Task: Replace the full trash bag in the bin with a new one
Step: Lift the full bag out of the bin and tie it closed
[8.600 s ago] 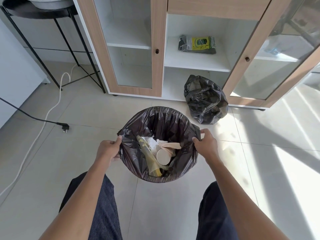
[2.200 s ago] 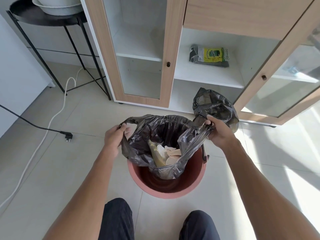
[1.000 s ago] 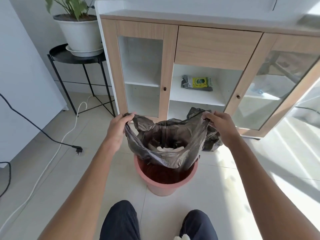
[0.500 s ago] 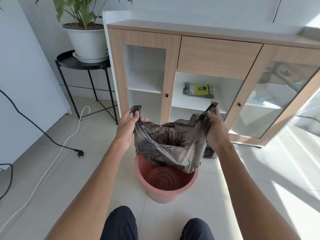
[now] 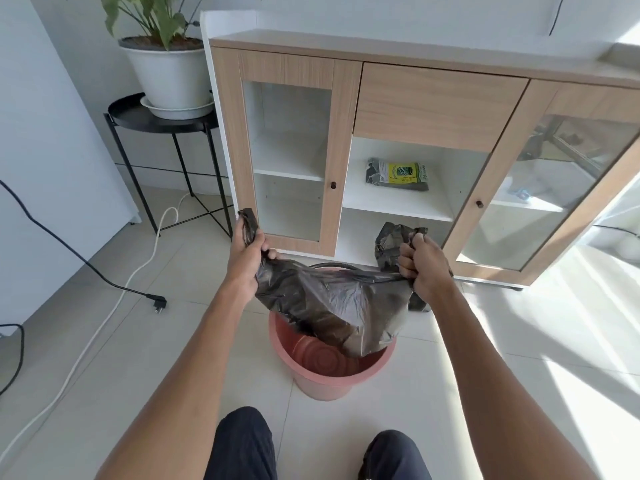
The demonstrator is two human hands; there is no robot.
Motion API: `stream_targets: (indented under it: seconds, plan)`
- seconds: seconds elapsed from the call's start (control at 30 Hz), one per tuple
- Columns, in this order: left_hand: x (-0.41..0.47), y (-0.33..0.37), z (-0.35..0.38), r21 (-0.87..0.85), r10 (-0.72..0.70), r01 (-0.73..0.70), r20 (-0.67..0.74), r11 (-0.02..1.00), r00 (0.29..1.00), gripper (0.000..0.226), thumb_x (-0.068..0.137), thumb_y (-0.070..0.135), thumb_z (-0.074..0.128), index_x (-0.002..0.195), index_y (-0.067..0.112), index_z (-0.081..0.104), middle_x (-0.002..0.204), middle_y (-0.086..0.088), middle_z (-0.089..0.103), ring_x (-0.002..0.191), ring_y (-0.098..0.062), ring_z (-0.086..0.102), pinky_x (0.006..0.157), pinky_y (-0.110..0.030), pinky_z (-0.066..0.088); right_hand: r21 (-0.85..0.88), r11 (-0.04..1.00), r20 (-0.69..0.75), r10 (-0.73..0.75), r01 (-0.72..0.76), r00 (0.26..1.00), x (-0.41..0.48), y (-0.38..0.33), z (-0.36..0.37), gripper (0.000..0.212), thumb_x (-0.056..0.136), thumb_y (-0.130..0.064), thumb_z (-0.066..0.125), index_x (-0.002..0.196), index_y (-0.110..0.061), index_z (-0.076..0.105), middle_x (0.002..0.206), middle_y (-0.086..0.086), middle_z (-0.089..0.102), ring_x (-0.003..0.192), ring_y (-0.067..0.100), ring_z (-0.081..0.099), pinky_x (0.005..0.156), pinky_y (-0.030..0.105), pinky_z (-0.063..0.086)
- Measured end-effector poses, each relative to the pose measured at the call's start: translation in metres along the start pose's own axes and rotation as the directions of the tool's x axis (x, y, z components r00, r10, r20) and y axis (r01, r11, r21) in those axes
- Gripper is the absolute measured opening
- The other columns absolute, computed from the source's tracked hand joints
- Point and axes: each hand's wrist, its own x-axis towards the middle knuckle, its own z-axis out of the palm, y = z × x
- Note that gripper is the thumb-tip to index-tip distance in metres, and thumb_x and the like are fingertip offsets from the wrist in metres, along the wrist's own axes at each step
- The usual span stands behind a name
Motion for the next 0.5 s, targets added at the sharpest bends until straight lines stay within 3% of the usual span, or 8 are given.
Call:
stream_targets:
  seconds: [0.1,0.23,0.3,0.4,0.5]
  plan:
    - [0.003,-0.018,0.005,0.199,-0.045,0.044,0.003,0.979,0.999,0.012,0.105,0.023,0.044,0.117,0.022,0.045,0.059,0.005,0.034,0.042,-0.007,0.033,0.041,-0.021,0.033,-0.264,0.964,0.015,0.025,-0.020,1.000,0.001,0.013,0.013,0.036,0.107,-0.023,0.025,0.071,-0.026,0.025,0.054,-0.006,0.025,0.041,0.008,0.017,0.037,0.015,0.013]
    - [-0.003,-0.029,0.013,0.322,-0.127,0.103,0.054,0.941,0.990,0.023,0.102,0.035,0.049,0.089,0.018,0.041,0.057,0.008,0.031,0.039,-0.005,0.024,0.035,-0.019,0.018,-0.470,0.882,0.074,0.052,-0.011,0.996,0.001,0.031,0.018,0.040,0.107,-0.029,0.025,0.068,-0.022,0.028,0.057,0.001,0.026,0.043,0.011,0.016,0.038,0.017,0.016]
    - [-0.007,-0.032,0.015,0.364,-0.157,0.119,0.075,0.924,0.985,0.027,0.097,0.034,0.059,0.078,0.022,0.044,0.053,0.011,0.030,0.041,-0.005,0.022,0.037,-0.019,0.016,-0.522,0.853,0.118,0.058,0.012,0.991,-0.002,0.038,0.018,0.040,0.107,-0.035,0.027,0.075,-0.016,0.040,0.060,0.001,0.035,0.046,0.012,0.022,0.039,0.020,0.020]
    - [-0.015,-0.040,0.020,0.421,-0.203,0.156,0.069,0.894,0.977,0.016,0.085,0.031,0.075,0.081,0.021,0.062,0.050,0.013,0.030,0.041,-0.006,0.022,0.037,-0.019,0.017,-0.510,0.856,0.167,0.005,0.082,0.986,-0.006,0.048,0.019,0.039,0.108,-0.032,0.031,0.093,-0.013,0.061,0.064,-0.003,0.045,0.048,0.008,0.029,0.044,0.023,0.023]
    - [-0.016,-0.049,0.028,0.424,-0.223,0.188,0.033,0.886,0.974,0.018,0.080,0.032,0.080,0.087,0.019,0.070,0.050,0.013,0.030,0.042,-0.006,0.022,0.038,-0.019,0.018,-0.494,0.861,0.174,-0.034,0.117,0.984,-0.010,0.058,0.020,0.025,0.108,-0.023,0.036,0.102,-0.012,0.057,0.076,0.005,0.058,0.046,0.005,0.035,0.046,0.022,0.027]
